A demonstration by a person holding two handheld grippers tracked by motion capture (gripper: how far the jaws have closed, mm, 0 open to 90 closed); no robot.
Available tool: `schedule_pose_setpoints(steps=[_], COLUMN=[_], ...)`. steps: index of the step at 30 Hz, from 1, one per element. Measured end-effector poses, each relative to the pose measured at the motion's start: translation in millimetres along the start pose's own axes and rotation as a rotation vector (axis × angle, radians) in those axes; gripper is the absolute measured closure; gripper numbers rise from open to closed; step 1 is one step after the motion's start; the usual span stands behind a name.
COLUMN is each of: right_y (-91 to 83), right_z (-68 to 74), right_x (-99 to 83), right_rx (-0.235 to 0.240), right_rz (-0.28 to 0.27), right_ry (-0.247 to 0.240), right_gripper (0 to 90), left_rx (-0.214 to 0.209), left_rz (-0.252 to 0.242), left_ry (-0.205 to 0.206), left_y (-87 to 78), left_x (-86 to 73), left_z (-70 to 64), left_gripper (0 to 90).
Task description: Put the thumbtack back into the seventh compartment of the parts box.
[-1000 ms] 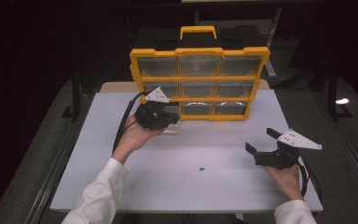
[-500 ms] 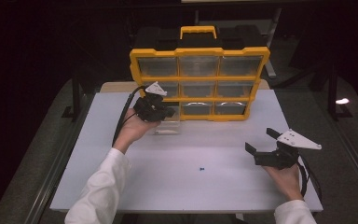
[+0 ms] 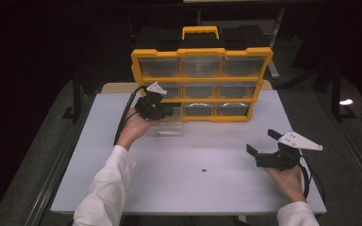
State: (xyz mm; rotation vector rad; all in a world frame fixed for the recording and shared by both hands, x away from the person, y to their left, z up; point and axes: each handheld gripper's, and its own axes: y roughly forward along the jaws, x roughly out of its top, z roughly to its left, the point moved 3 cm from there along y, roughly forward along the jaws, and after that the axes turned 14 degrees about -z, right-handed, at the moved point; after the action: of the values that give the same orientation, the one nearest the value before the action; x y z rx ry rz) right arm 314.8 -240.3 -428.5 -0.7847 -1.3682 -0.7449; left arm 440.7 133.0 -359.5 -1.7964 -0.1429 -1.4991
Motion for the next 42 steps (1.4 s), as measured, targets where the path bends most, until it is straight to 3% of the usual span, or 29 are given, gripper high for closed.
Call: schedule_pose_setpoints(steps=[5, 6, 10, 12, 15, 19, 33, 42], right_y=[-0.3, -0.2, 0.1, -0.1, -0.8, -0.9, -1.8, -2.2], right_z=[-1.0, -0.9, -0.4, -0.6, -1.3, -0.6, -1.0, -0.7], right_x=[-0.1, -0.2, -0.2, -0.1, 0.3, 0.3, 1.1, 1.0], right_rx=[-0.001, -0.001, 0.001, 0.000, -0.002, -0.001, -0.001, -0.002], right_rz=[-0.001, 0.000, 0.001, 0.000, -0.003, -0.002, -0.009, -0.007], right_ry=[0.004, 0.004, 0.001, 0.002, 0.004, 0.003, 0.002, 0.003], right_gripper=[0.0, 0.0, 0.0, 0.0, 0.0, 0.0, 0.0, 0.0], left_rx=[-0.014, -0.017, -0.055, -0.070, -0.045, -0.072, -0.142, -0.189], left_rz=[-0.010, -0.014, -0.028, -0.055, -0.096, -0.132, -0.159, -0.172], left_ry=[-0.023, -0.035, -0.079, -0.083, -0.093, -0.106, -0.035, -0.048], left_y=[3.1, 3.4, 0.7, -2.5, -5.9, -9.6, -13.8, -10.1], left_x=[-3.6, -3.6, -3.6, -4.3, -5.2, -5.5, -11.6, -25.8], left_z=[2.9, 3.2, 4.6, 1.3, -3.8, -12.1, -59.1, -81.1], left_gripper=[80.6, 71.6, 49.7, 29.6, 0.0, 0.0, 0.0, 0.0])
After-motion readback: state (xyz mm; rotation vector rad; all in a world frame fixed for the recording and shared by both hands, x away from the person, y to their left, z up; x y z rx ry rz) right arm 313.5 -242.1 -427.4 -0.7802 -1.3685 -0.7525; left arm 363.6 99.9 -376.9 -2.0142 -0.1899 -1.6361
